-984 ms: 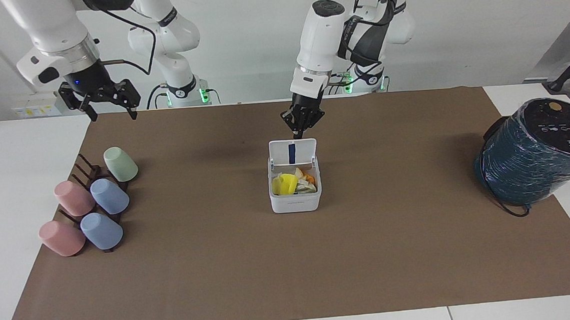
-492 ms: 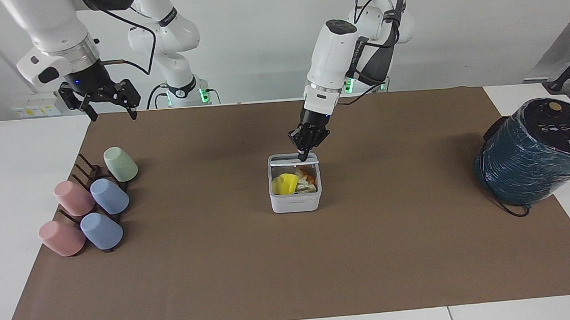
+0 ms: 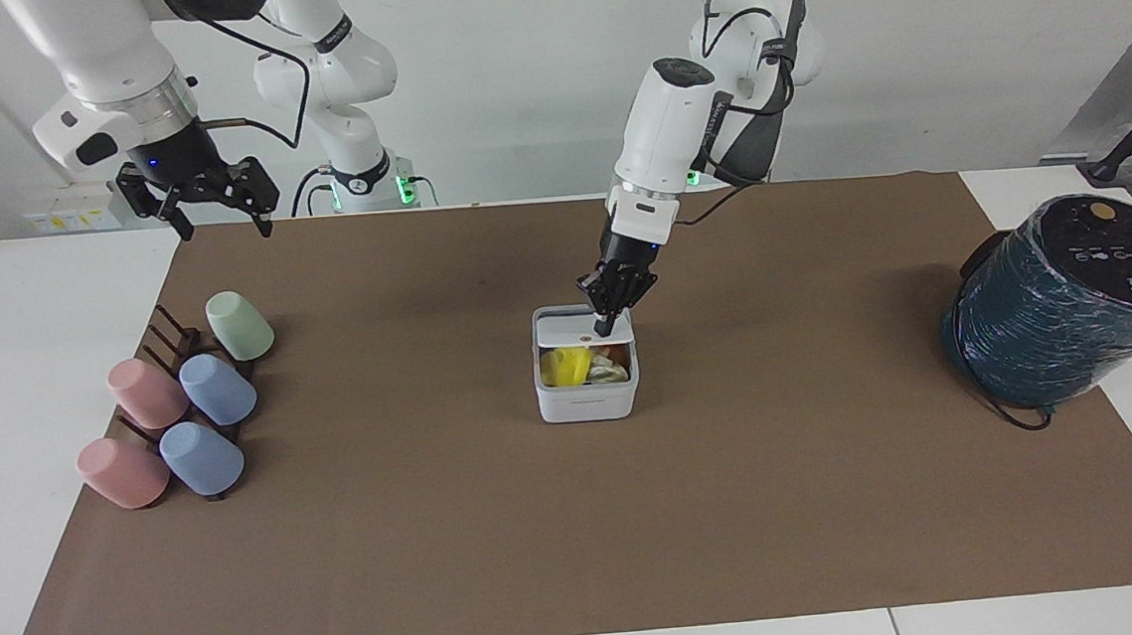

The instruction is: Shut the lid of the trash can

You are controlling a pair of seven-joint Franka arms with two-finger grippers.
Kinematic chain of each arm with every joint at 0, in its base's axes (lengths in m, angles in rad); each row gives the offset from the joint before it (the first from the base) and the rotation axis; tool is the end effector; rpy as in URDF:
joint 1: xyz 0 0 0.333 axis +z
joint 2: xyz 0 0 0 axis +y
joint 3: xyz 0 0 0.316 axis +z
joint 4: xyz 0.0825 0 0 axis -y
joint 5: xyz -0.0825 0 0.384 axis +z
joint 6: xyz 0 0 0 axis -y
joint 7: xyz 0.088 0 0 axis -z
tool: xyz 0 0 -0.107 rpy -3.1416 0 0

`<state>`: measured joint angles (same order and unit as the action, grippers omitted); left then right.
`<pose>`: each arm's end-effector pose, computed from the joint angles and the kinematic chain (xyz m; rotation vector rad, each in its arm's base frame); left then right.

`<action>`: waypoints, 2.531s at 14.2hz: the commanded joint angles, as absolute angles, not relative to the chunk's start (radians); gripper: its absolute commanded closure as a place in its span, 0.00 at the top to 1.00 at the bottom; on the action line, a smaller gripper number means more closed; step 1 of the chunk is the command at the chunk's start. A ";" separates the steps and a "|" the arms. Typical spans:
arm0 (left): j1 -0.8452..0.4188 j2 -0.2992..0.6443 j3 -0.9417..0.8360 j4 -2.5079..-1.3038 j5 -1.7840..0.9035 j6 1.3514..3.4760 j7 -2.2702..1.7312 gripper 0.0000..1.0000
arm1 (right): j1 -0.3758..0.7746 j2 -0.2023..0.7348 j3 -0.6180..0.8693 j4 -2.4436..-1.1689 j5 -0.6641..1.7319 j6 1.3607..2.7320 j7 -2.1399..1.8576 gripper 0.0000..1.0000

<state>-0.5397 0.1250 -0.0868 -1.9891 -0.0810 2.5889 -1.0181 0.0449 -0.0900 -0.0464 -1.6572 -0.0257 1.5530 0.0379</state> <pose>0.5039 -0.3607 0.4536 2.6525 0.6121 0.3786 0.5240 -0.0047 0.6307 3.1191 -0.0615 -0.0217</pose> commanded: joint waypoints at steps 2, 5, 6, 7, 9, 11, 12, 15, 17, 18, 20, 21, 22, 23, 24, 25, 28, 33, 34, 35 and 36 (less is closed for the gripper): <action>-0.534 0.175 -0.092 -1.974 -0.094 2.644 -1.025 0.00 | 0.035 -0.110 -0.038 -1.677 -0.015 1.549 0.054 1.00; -0.534 0.209 -0.092 -1.964 -0.094 2.660 -1.025 0.00 | 0.035 -0.110 -0.038 -1.677 -0.015 1.549 0.054 1.00; -0.532 0.216 -0.092 -1.962 -0.094 2.666 -1.025 0.00 | 0.035 -0.110 -0.038 -1.677 -0.015 1.549 0.054 1.00; -0.532 0.224 -0.092 -1.962 -0.094 2.675 -1.025 0.00 | 0.035 -0.110 -0.038 -1.677 -0.015 1.549 0.054 1.00; -0.532 0.233 -0.092 -1.962 -0.094 2.677 -1.023 0.00 | 0.035 -0.110 -0.038 -1.677 -0.015 1.549 0.054 1.00; -0.535 0.251 -0.092 -1.963 -0.094 2.694 -1.023 0.00 | 0.035 -0.110 -0.038 -1.677 -0.015 1.549 0.054 1.00; -0.535 0.264 -0.092 -1.963 -0.094 2.704 -1.025 0.00 | 0.035 -0.110 -0.038 -1.677 -0.015 1.549 0.054 1.00; -0.535 0.267 -0.092 -1.963 -0.094 2.707 -1.023 0.00 | 0.035 -0.110 -0.038 -1.677 -0.015 1.551 0.054 1.00; -0.535 0.267 -0.092 -1.965 -0.094 2.706 -1.023 0.00 | 0.035 -0.110 -0.038 -1.677 -0.015 1.549 0.054 1.00; -0.537 0.268 -0.092 -1.970 -0.094 2.706 -1.023 0.00 | 0.035 -0.110 -0.038 -1.677 -0.015 1.549 0.054 1.00; -0.538 0.271 -0.091 -1.974 -0.092 2.706 -1.023 0.00 | 0.035 -0.110 -0.038 -1.677 -0.015 1.549 0.054 1.00; -0.540 0.282 -0.091 -1.974 -0.092 2.706 -1.022 0.00 | 0.035 -0.110 -0.038 -1.677 -0.015 1.549 0.054 1.00; -0.541 0.285 -0.091 -1.974 -0.092 2.706 -1.022 0.00 | 0.035 -0.110 -0.038 -1.677 -0.015 1.549 0.054 1.00; -0.543 0.288 -0.091 -1.974 -0.092 2.706 -1.022 0.00 | 0.035 -0.110 -0.038 -1.677 -0.015 1.549 0.054 1.00; -0.543 0.291 -0.091 -1.971 -0.092 2.703 -1.020 0.00 | 0.035 -0.110 -0.038 -1.677 -0.015 1.549 0.054 1.00; -0.537 0.291 -0.091 -1.962 -0.092 2.694 -1.019 0.00 | 0.035 -0.110 -0.038 -1.677 -0.015 1.549 0.054 1.00; -0.529 0.291 -0.087 -1.899 -0.089 2.616 -1.016 0.00 | 0.035 -0.110 -0.038 -1.677 -0.015 1.549 0.054 1.00; -0.473 0.279 -0.084 -1.680 -0.080 2.283 -1.009 0.00 | 0.035 -0.110 -0.038 -1.677 -0.015 1.549 0.054 1.00; -0.453 0.275 -0.083 -1.646 -0.078 2.226 -1.008 0.00 | 0.035 -0.110 -0.038 -1.677 -0.015 1.549 0.054 1.00; -0.431 0.272 -0.081 -1.611 -0.077 2.164 -1.003 0.00 | 0.035 -0.110 -0.038 -1.677 -0.015 1.549 0.054 1.00; -0.407 0.268 -0.081 -1.564 -0.075 2.089 -0.987 0.00 | 0.035 -0.110 -0.038 -1.677 -0.015 1.549 0.054 1.00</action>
<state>-0.4506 0.2614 -0.0779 -1.6548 -0.0807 2.2164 -1.0129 0.0449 -0.0901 -0.0464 -1.6572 -0.0257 1.5530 0.0379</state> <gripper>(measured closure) 0.987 0.000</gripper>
